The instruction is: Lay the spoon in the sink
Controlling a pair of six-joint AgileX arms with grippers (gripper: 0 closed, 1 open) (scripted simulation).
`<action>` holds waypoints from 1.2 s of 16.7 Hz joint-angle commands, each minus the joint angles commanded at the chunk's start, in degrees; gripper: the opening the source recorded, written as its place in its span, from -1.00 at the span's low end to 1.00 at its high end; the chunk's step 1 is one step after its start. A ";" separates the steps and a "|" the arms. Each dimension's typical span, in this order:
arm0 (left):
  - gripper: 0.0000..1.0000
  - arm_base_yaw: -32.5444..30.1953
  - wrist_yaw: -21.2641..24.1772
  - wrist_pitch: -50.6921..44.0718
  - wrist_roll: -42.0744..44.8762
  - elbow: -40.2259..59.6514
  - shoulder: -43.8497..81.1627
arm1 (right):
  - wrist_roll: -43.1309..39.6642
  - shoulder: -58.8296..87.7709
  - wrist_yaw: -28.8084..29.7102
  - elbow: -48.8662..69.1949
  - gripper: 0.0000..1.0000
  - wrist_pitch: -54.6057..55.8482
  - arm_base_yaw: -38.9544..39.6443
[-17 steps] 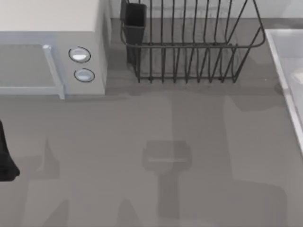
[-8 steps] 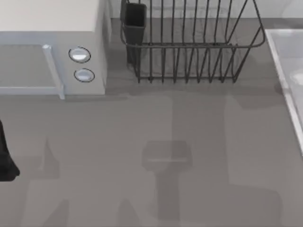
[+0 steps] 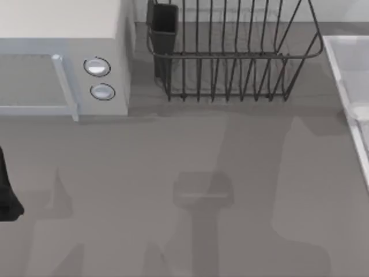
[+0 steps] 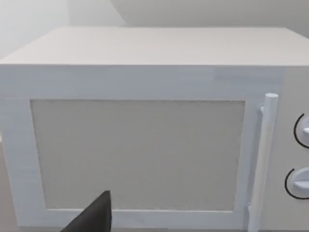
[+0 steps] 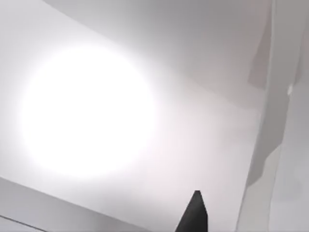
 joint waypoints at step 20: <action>1.00 0.00 0.00 0.00 0.00 0.00 0.00 | -0.01 -0.11 0.00 -0.27 1.00 0.25 0.00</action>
